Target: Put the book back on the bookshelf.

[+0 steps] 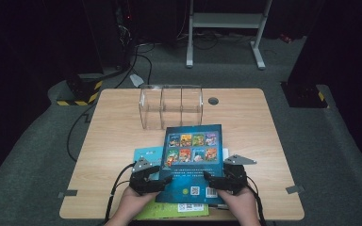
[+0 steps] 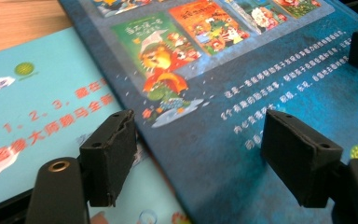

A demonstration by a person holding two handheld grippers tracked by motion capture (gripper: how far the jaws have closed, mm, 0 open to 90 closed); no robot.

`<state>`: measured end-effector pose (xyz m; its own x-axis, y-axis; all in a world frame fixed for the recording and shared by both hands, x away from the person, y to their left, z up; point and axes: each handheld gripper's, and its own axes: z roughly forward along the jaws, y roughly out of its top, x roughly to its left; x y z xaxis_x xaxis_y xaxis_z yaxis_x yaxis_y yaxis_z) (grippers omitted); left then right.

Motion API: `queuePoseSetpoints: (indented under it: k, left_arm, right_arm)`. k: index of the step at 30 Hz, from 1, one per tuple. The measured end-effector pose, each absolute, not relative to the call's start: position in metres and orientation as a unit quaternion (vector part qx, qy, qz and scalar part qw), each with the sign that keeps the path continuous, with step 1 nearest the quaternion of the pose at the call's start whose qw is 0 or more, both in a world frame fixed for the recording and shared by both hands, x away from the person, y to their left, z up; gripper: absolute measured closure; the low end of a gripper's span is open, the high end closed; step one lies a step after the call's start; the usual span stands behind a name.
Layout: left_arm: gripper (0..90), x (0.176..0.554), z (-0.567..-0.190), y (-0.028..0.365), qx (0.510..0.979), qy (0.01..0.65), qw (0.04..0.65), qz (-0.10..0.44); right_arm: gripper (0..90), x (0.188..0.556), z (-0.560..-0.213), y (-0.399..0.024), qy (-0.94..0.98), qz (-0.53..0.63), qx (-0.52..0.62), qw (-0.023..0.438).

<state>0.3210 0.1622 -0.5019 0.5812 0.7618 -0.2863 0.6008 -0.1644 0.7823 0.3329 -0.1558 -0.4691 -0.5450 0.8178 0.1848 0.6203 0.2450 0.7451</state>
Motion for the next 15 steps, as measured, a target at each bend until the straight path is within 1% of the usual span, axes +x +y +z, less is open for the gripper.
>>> queuePoseSetpoints:
  k: [9, 15]
  left_arm:
    - [20.8, 0.321, -0.5016, 0.1626, 0.761, 0.452, 0.457, 0.087]
    - [17.4, 0.3267, -0.4994, 0.1573, 0.767, 0.452, 0.448, 0.087]
  right_arm:
    - [19.8, 0.3283, -0.4701, -0.1569, 0.769, 0.415, 0.468, 0.13]
    - [16.8, 0.3331, -0.4692, -0.1544, 0.775, 0.407, 0.468, 0.125]
